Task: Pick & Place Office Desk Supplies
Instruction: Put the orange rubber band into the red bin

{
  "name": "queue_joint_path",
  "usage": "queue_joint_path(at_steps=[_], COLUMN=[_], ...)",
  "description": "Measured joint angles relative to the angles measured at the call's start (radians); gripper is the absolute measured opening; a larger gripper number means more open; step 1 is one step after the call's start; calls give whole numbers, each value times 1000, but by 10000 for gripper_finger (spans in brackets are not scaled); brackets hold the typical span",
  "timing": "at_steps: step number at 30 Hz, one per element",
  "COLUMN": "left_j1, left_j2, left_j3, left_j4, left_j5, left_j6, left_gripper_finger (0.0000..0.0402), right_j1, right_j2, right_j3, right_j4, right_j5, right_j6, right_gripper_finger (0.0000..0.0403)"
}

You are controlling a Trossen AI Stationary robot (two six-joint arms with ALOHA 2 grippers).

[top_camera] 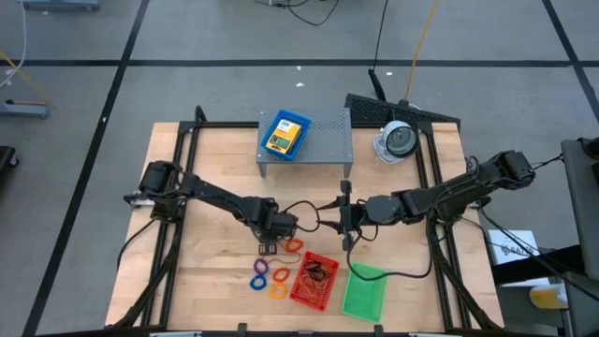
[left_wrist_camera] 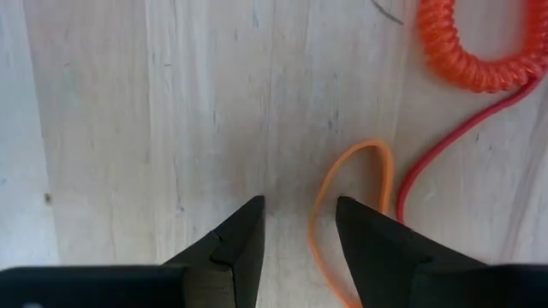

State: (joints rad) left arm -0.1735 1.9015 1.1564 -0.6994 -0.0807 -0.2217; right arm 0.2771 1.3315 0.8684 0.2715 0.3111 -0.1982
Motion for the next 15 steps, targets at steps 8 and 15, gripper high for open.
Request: queue_joint_path(at_steps=[8, 15], left_j1=[-6, 0], left_j2=[1, 2], left_j3=[-1, -1], left_j4=[7, 11], left_j5=[25, 44], left_j6=[3, 11], left_gripper_finger=[156, 156], right_j1=[0, 0], right_j2=[0, 0], right_j3=[0, 0], right_j4=[1, 1], right_j5=[1, 2], right_j6=[2, 2], right_gripper_finger=[142, 141])
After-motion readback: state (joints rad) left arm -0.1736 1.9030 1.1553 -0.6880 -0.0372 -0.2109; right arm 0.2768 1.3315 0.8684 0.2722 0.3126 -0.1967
